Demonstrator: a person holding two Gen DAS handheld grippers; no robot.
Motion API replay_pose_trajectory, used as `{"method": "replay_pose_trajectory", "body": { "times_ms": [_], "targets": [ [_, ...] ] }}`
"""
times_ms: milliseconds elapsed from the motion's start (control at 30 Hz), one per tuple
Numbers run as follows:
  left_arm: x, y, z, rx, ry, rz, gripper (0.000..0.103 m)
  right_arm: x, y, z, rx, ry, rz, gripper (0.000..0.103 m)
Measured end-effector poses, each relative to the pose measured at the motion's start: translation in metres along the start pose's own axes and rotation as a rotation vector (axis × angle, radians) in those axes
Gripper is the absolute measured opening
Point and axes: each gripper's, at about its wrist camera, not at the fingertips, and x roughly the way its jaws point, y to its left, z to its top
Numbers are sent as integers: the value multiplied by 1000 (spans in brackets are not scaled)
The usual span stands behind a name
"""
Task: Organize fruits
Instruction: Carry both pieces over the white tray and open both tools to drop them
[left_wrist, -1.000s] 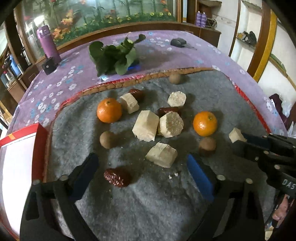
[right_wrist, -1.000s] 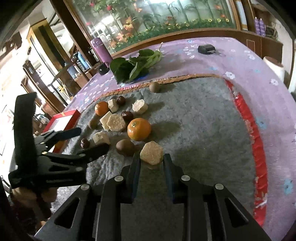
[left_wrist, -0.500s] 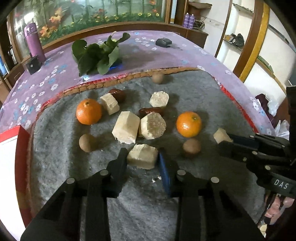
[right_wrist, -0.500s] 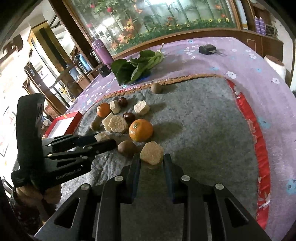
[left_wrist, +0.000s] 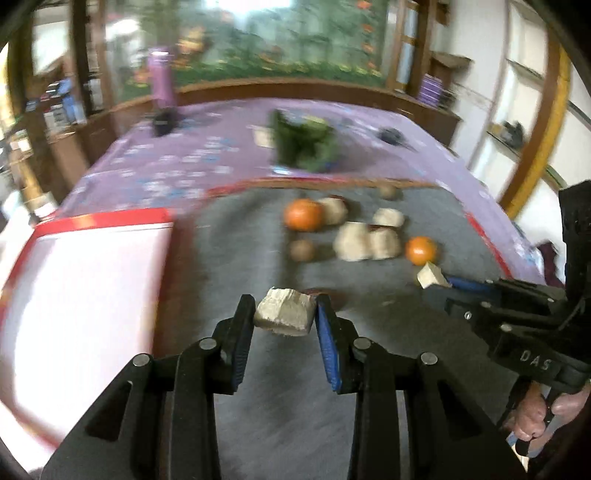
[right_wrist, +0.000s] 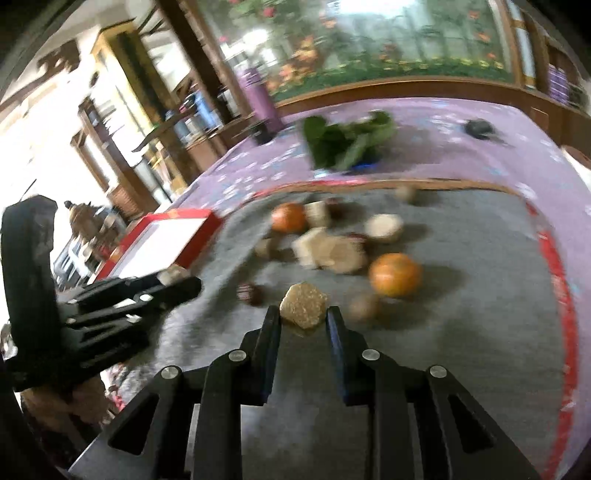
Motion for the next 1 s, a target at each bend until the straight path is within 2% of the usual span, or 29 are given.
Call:
{"method": "replay_pose_trajectory", "body": {
  "times_ms": [233, 400, 500, 733, 900, 967, 1000],
  "targets": [
    [-39, 79, -21, -119, -56, 210, 31, 39, 93, 10, -158, 35, 123, 25],
    [-39, 124, -41, -190, -28, 320, 31, 68, 159, 9, -260, 70, 181, 25],
    [-31, 138, -52, -207, 1, 366, 31, 82, 181, 8, -274, 83, 200, 25],
    [-22, 153, -66, -217, 44, 410, 31, 105, 198, -4, -282, 143, 182, 27],
    [-25, 153, -67, -202, 39, 470, 32, 106, 199, -3, -291, 140, 158, 28],
    [-28, 152, -66, -196, 34, 484, 37, 103, 198, -3, -292, 127, 153, 30],
    [-30, 150, -65, -191, 27, 497, 44, 101, 198, -2, -288, 121, 155, 32]
  ]
}}
